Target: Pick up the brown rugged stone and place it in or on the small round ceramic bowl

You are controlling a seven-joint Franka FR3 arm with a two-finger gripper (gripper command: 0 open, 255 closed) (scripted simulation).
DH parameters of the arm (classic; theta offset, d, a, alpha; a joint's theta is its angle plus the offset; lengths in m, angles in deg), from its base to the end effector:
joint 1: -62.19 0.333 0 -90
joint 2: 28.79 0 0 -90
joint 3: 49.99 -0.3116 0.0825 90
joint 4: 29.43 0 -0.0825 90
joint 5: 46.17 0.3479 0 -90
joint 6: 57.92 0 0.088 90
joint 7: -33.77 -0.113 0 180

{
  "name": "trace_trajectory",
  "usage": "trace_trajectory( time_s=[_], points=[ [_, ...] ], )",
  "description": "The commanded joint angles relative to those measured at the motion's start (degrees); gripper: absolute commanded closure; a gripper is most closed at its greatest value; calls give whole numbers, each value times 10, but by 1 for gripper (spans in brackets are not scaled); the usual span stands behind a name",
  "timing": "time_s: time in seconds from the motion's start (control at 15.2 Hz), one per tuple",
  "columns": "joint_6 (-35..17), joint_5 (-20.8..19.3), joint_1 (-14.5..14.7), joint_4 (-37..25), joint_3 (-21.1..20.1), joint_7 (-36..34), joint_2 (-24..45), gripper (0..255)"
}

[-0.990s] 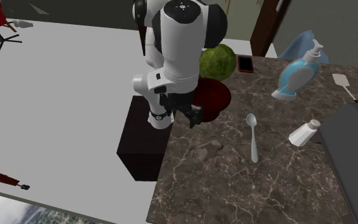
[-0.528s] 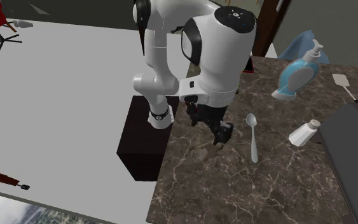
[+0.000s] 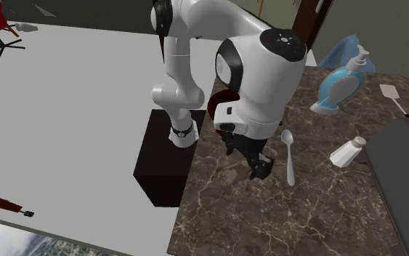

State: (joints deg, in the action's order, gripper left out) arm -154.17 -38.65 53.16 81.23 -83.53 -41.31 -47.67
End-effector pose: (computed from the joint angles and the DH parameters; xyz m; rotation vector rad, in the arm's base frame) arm 0.3796 0.2277 0.5922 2.8049 -1.3862 0.0859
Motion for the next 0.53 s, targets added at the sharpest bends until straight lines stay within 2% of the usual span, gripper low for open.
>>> trace_trajectory(
  time_s=[0.0,0.46],
  points=[
    [-16,2,1,18,-1,0,-2,0],
    [-21,2,1,23,-1,0,-3,0]
  ],
)
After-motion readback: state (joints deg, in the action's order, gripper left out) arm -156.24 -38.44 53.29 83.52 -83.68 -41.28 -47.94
